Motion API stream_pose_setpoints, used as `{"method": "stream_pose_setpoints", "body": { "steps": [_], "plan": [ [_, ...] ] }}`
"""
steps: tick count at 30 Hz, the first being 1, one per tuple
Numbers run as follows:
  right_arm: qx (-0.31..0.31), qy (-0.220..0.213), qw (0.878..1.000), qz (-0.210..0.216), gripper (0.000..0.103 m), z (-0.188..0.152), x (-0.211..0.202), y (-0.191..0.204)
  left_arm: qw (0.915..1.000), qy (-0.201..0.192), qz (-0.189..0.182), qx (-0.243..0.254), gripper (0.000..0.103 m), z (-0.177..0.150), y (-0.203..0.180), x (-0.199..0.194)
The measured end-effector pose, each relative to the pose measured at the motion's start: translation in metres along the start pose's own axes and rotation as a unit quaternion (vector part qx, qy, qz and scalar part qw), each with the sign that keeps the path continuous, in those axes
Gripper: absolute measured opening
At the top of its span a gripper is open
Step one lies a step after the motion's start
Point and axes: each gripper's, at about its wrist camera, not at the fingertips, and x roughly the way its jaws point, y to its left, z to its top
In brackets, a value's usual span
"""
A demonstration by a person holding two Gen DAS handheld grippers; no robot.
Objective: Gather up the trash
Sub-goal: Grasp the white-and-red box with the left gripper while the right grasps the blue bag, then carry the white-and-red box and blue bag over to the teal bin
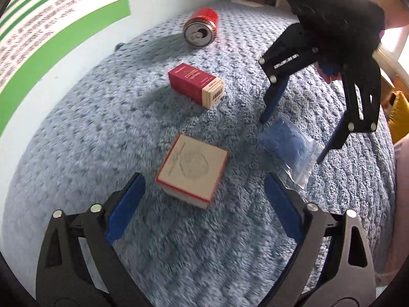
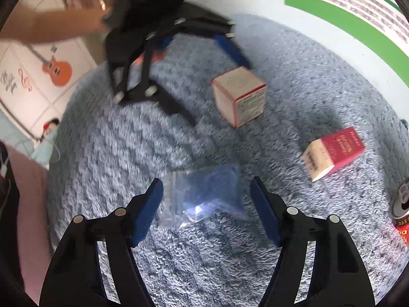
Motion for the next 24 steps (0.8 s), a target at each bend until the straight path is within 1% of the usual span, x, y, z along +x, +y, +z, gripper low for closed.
{"method": "stream_pose_setpoints", "body": {
  "steps": [1, 2, 3, 4, 5, 6, 8, 9, 10, 12, 13, 17, 20, 24],
  "plan": [
    [-0.004, 0.004, 1.0, 0.001, 0.062, -0.001, 0.002, 0.001, 0.9998, -0.004, -0.02, 0.006, 0.083, 0.001, 0.003, 0.004],
    [-0.009, 0.005, 1.0, -0.003, 0.057, -0.002, 0.005, 0.0, 0.9996, -0.003, -0.028, 0.01, 0.08, 0.002, 0.004, 0.006],
    [-0.009, 0.005, 1.0, -0.004, 0.05, -0.004, 0.005, 0.0, 0.9992, 0.003, -0.037, 0.016, 0.064, 0.002, 0.004, 0.01],
    [-0.001, -0.001, 1.0, 0.003, 0.049, -0.004, 0.003, -0.003, 0.9986, 0.015, -0.044, 0.025, 0.038, 0.002, 0.004, 0.015],
    [0.003, -0.006, 1.0, 0.007, 0.049, -0.004, -0.001, -0.004, 0.9982, 0.029, -0.039, 0.034, 0.038, 0.001, 0.004, 0.021],
    [0.005, -0.014, 1.0, 0.008, 0.049, -0.004, -0.007, -0.005, 0.9981, 0.029, -0.042, 0.035, 0.038, 0.0, 0.004, 0.022],
    [0.011, -0.021, 1.0, 0.01, 0.049, -0.002, -0.017, -0.01, 0.9976, 0.013, -0.062, 0.029, 0.037, 0.001, 0.005, 0.012],
    [0.013, -0.024, 1.0, 0.008, 0.049, -0.002, -0.022, -0.012, 0.9976, 0.004, -0.063, 0.029, 0.037, 0.002, 0.004, 0.006],
    [0.02, -0.027, 0.999, 0.01, 0.049, -0.001, -0.028, -0.016, 0.998, -0.007, -0.057, 0.026, 0.037, 0.004, 0.003, -0.003],
    [0.027, -0.033, 0.999, 0.002, 0.049, 0.003, -0.036, -0.022, 0.9983, -0.014, -0.053, 0.017, 0.037, 0.006, 0.003, -0.011],
    [0.03, -0.036, 0.999, 0.001, 0.049, 0.005, -0.039, -0.024, 0.9985, -0.02, -0.049, 0.013, 0.037, 0.008, 0.002, -0.019],
    [0.035, -0.05, 0.998, -0.008, 0.049, 0.013, -0.055, -0.028, 0.9993, -0.026, -0.022, 0.013, 0.038, 0.01, -0.002, -0.037],
    [0.02, -0.058, 0.998, -0.012, 0.049, 0.021, -0.066, -0.023, 0.9995, -0.028, -0.003, 0.01, 0.038, 0.007, -0.003, -0.052],
    [-0.009, -0.066, 0.998, -0.009, 0.049, 0.031, -0.076, -0.013, 0.9991, -0.032, 0.027, 0.008, 0.038, 0.0, -0.018, -0.08]
  ]
}}
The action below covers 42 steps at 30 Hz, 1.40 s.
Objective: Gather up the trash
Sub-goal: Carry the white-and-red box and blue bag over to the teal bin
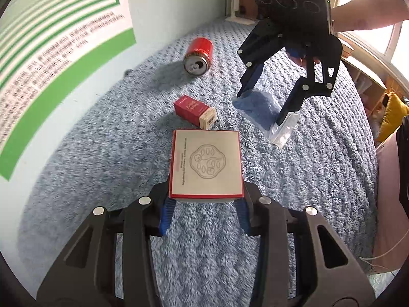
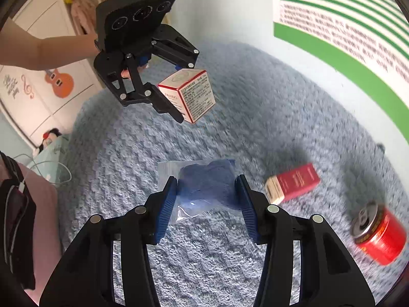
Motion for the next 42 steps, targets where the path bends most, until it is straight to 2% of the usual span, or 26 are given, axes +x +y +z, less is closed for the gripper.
{"method": "stream_pose_setpoints", "body": {
  "steps": [4, 9, 12, 15, 21, 29, 35, 38, 42],
  "plan": [
    [-0.041, -0.011, 0.999, 0.019, 0.049, 0.013, -0.006, 0.014, 0.9988, 0.004, 0.043, -0.023, 0.038, -0.005, -0.012, -0.026],
    [-0.099, -0.023, 0.993, 0.06, 0.049, 0.032, -0.006, 0.036, 0.9914, 0.01, 0.108, -0.073, 0.038, -0.02, -0.041, -0.067],
    [-0.142, -0.029, 0.985, 0.09, 0.049, 0.043, -0.003, 0.053, 0.9821, 0.013, 0.146, -0.118, 0.038, -0.034, -0.067, -0.088],
    [-0.186, -0.03, 0.974, 0.128, 0.049, 0.052, 0.003, 0.076, 0.9687, 0.019, 0.183, -0.166, 0.038, -0.053, -0.1, -0.108],
    [-0.257, -0.019, 0.946, 0.194, 0.049, 0.062, 0.021, 0.129, 0.9302, 0.034, 0.252, -0.265, 0.038, -0.09, -0.173, -0.135],
    [-0.343, -0.006, 0.898, 0.276, 0.049, 0.086, 0.054, 0.226, 0.8609, 0.052, 0.322, -0.39, 0.038, -0.15, -0.262, -0.175],
    [-0.388, -0.001, 0.865, 0.317, 0.049, 0.101, 0.079, 0.309, 0.8164, 0.056, 0.362, -0.447, 0.038, -0.193, -0.317, -0.206],
    [-0.405, 0.004, 0.851, 0.335, 0.049, 0.106, 0.09, 0.35, 0.7971, 0.065, 0.371, -0.472, 0.038, -0.215, -0.341, -0.219],
    [-0.426, 0.011, 0.831, 0.358, 0.049, 0.108, 0.102, 0.401, 0.7777, 0.07, 0.378, -0.498, 0.038, -0.241, -0.369, -0.229]
  ]
}}
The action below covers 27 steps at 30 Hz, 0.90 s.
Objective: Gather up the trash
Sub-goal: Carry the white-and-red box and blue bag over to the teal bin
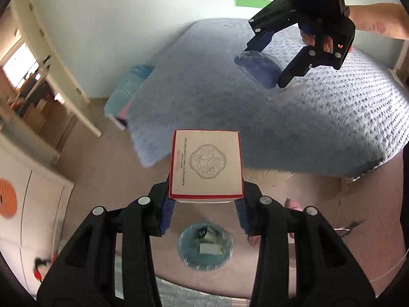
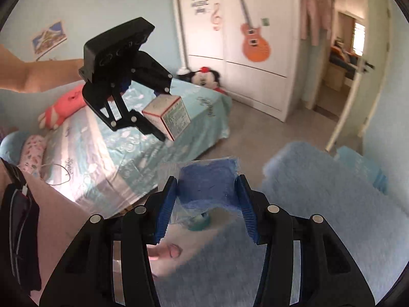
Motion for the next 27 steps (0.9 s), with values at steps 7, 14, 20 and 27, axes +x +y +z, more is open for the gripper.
{"method": "stream_pose_setpoints", "body": {
  "steps": [7, 14, 20, 27],
  "plan": [
    [-0.029, 0.018, 0.999, 0.041, 0.049, 0.049, 0.061, 0.015, 0.9985, -0.002, 0.016, -0.052, 0.038, -0.05, 0.036, -0.017],
    [-0.033, 0.046, 0.996, 0.066, 0.049, 0.072, 0.117, 0.024, 0.9953, 0.009, 0.015, -0.095, 0.038, -0.09, 0.057, -0.01],
    [-0.023, 0.071, 0.994, 0.081, 0.049, 0.075, 0.156, 0.028, 0.9915, 0.019, 0.002, -0.129, 0.038, -0.124, 0.072, 0.004],
    [-0.006, 0.111, 0.99, 0.083, 0.049, 0.071, 0.209, 0.031, 0.982, 0.047, -0.016, -0.182, 0.038, -0.16, 0.089, 0.038]
  ]
}}
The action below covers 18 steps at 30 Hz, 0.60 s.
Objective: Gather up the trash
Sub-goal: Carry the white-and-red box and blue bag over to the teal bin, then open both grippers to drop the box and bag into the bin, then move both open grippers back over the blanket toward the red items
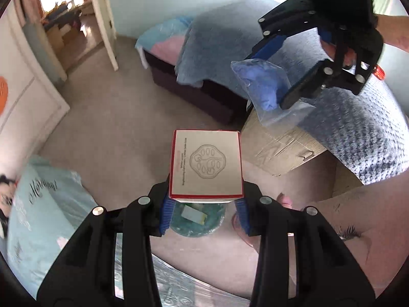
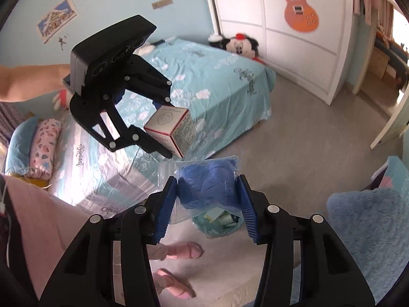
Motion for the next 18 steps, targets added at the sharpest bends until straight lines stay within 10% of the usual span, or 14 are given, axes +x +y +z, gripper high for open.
{"method": "stream_pose_setpoints", "body": {
  "steps": [5, 8, 18],
  "plan": [
    [0.014, 0.021, 1.0, 0.009, 0.05, 0.002, 0.034, -0.005, 0.9997, 0.023, -0.008, -0.011, 0.05, -0.012, 0.008, 0.03],
    [0.036, 0.038, 0.999, 0.003, 0.082, 0.001, 0.05, -0.013, 0.999, 0.043, 0.01, -0.01, 0.071, -0.017, 0.012, 0.045],
    [0.074, -0.007, 0.997, -0.036, 0.082, -0.02, 0.001, -0.019, 0.9978, 0.059, 0.03, -0.008, 0.08, -0.017, 0.019, 0.03]
  ]
}}
